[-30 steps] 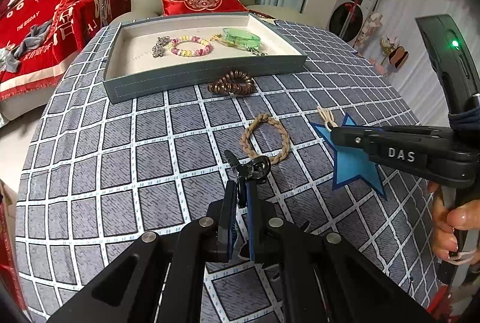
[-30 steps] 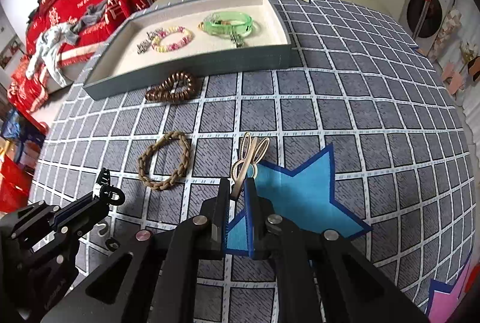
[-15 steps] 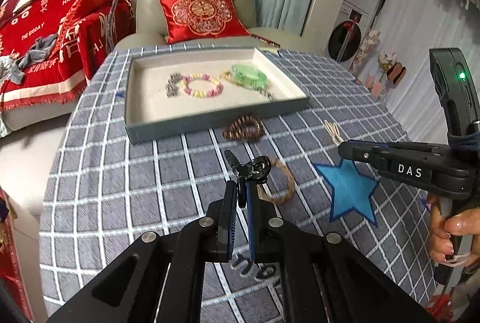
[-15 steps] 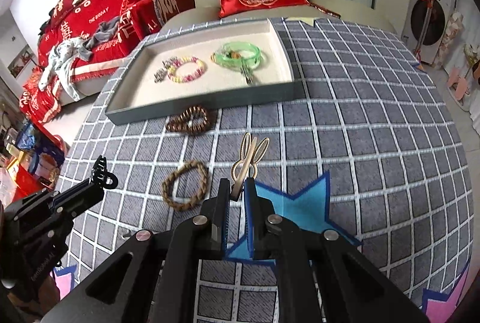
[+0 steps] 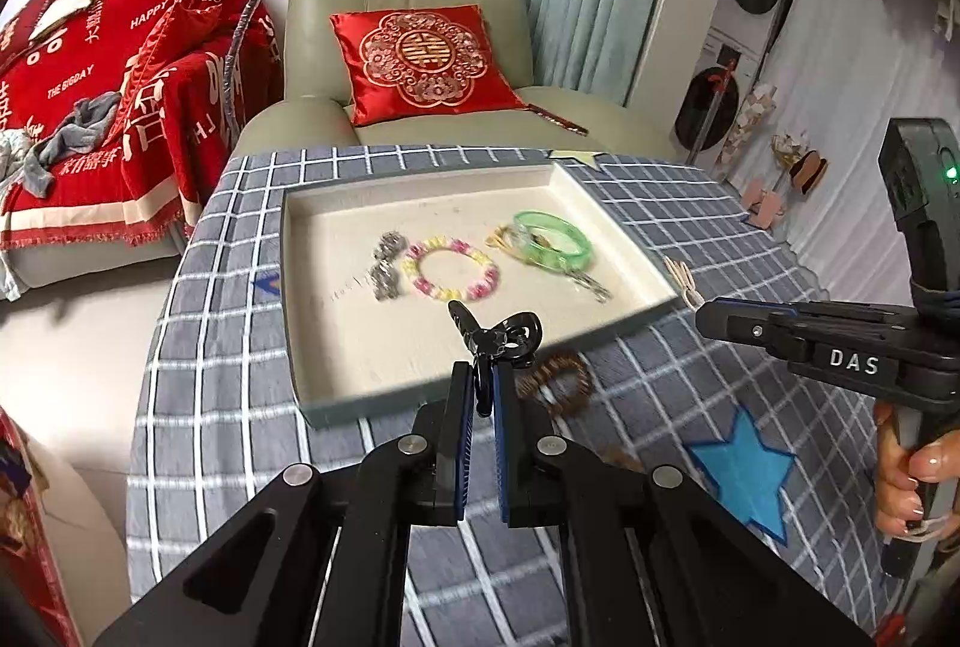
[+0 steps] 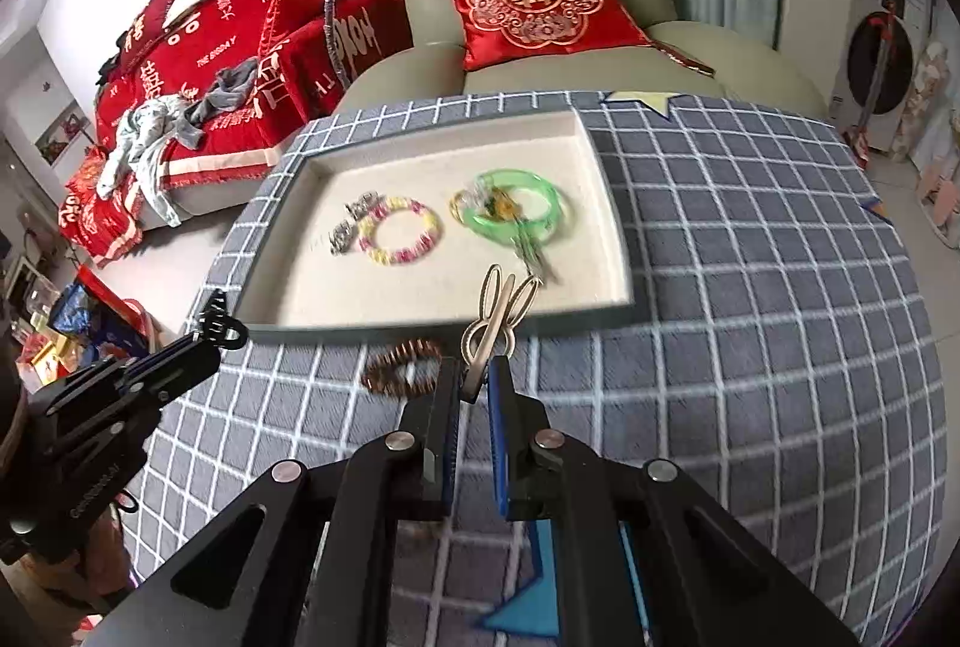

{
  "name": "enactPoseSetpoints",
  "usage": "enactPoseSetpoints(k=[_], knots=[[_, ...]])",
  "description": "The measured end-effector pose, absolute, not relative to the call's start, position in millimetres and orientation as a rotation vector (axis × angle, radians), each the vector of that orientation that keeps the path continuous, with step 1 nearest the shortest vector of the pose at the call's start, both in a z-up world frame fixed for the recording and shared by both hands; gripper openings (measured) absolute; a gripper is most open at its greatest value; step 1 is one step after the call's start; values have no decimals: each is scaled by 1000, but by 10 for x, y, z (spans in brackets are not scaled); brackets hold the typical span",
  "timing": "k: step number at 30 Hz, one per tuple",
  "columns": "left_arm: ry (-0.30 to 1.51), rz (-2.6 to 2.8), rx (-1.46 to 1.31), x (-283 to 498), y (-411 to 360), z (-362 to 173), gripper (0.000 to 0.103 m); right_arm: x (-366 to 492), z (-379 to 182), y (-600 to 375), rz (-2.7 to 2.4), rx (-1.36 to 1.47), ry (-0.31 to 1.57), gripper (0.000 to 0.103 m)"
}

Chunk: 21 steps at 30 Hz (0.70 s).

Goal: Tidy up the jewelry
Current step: 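Carry the hair pin and claw clip over the tray with both tools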

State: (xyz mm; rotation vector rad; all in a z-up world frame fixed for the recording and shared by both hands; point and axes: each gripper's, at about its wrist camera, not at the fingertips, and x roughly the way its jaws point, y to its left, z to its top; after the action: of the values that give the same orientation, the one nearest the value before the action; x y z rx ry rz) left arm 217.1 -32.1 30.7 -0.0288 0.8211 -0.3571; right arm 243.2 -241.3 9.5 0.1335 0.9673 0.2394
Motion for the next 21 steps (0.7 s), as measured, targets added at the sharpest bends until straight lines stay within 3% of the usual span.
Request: enactPoseSetpoints(k=[21], knots=[[983,-298,6,3206,-343,-331,21,3519,-535,-2062,308,140,1130,10]])
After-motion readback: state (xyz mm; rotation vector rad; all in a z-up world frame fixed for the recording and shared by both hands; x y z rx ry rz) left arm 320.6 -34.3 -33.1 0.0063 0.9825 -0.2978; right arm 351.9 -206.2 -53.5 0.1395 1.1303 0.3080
